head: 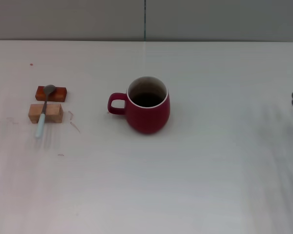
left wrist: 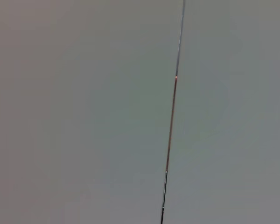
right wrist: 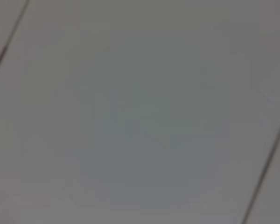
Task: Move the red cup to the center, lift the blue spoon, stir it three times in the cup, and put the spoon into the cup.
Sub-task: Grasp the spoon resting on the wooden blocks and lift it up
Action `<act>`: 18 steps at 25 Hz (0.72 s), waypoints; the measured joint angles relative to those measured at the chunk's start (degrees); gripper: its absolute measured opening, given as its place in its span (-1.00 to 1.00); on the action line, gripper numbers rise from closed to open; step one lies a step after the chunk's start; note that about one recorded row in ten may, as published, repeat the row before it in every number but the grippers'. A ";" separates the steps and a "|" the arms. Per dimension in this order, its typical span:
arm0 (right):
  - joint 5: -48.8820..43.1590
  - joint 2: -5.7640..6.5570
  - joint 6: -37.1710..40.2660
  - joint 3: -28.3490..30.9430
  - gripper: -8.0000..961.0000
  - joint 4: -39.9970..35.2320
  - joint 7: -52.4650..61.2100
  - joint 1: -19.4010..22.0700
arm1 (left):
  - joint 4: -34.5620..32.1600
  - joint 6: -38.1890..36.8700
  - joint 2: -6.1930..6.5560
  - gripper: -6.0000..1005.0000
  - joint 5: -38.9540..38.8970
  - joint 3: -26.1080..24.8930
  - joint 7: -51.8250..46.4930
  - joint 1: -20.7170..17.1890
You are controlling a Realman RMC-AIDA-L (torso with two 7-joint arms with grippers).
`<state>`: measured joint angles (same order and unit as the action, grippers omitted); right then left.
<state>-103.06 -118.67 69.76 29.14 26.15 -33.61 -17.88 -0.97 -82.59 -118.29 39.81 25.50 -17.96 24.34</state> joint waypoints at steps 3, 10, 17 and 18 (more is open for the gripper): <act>0.23 -0.12 9.92 2.02 -0.60 -5.67 9.51 1.95 | 0.02 -0.23 0.00 0.62 0.00 0.25 -0.01 -0.03; 0.34 -0.27 23.31 8.18 -0.04 -14.17 28.14 3.02 | 2.55 -4.56 -0.16 0.62 -0.01 1.74 -0.05 -0.88; 0.37 -0.09 21.45 12.45 0.38 -20.74 30.09 -1.24 | 10.71 -11.43 -0.33 0.62 0.03 4.45 1.08 -2.38; 0.37 -0.01 19.81 12.77 0.43 -21.87 30.11 -2.54 | 10.71 -11.43 -0.33 0.62 0.03 4.45 1.08 -2.38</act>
<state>-102.69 -118.68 89.57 41.91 4.28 -3.49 -20.42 9.74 -94.02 -118.62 39.85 29.95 -16.88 21.97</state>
